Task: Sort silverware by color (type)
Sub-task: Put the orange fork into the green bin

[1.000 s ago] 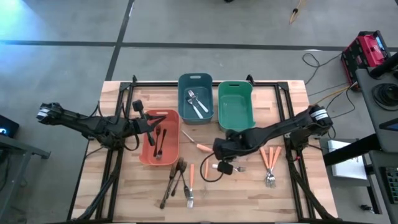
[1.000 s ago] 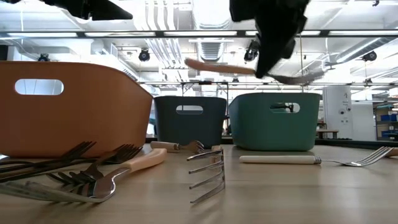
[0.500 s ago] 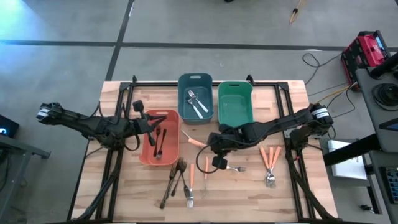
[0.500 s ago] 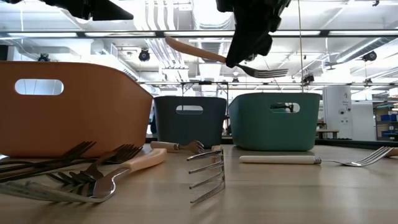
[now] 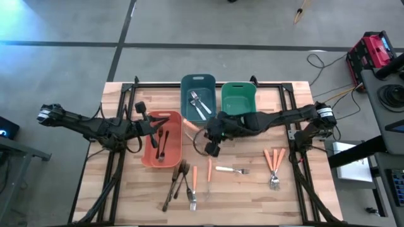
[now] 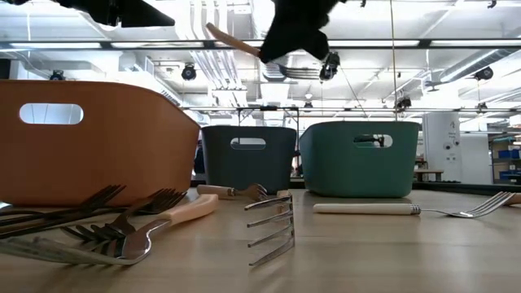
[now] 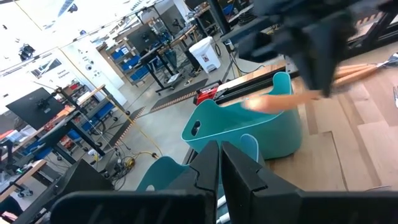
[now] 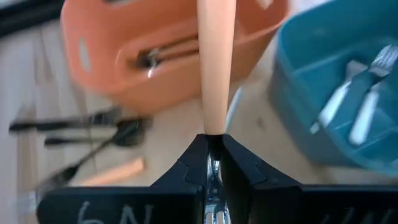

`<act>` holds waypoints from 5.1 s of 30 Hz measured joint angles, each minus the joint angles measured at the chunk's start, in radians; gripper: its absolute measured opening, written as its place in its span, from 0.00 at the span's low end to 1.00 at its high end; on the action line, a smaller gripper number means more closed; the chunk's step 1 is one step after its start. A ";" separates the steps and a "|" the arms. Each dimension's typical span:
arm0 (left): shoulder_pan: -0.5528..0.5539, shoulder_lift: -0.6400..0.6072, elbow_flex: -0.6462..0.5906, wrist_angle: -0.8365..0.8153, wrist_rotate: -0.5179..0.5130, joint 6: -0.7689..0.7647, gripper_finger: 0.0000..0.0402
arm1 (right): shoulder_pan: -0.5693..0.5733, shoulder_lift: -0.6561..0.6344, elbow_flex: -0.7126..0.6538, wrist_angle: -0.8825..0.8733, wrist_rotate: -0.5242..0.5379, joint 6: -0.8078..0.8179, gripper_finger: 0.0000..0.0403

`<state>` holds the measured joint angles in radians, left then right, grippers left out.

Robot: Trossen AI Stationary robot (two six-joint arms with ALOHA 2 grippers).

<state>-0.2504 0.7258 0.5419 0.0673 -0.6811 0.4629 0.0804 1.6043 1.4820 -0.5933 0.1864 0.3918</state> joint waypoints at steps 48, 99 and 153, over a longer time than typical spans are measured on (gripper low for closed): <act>0.513 0.005 0.000 0.119 0.386 -0.232 0.00 | -0.500 -0.007 0.003 -0.576 -0.097 0.087 0.04; 0.514 0.156 0.015 0.182 0.300 -0.051 0.00 | -0.504 -0.006 -0.016 -0.470 -0.070 0.070 0.04; 0.554 0.156 0.078 0.164 0.269 0.123 0.00 | -0.500 0.068 -0.290 -0.244 0.001 0.342 0.18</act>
<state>0.3031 0.8818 0.6197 0.2317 -0.4122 0.5863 -0.4194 1.6725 1.1924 -0.8375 0.1871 0.7338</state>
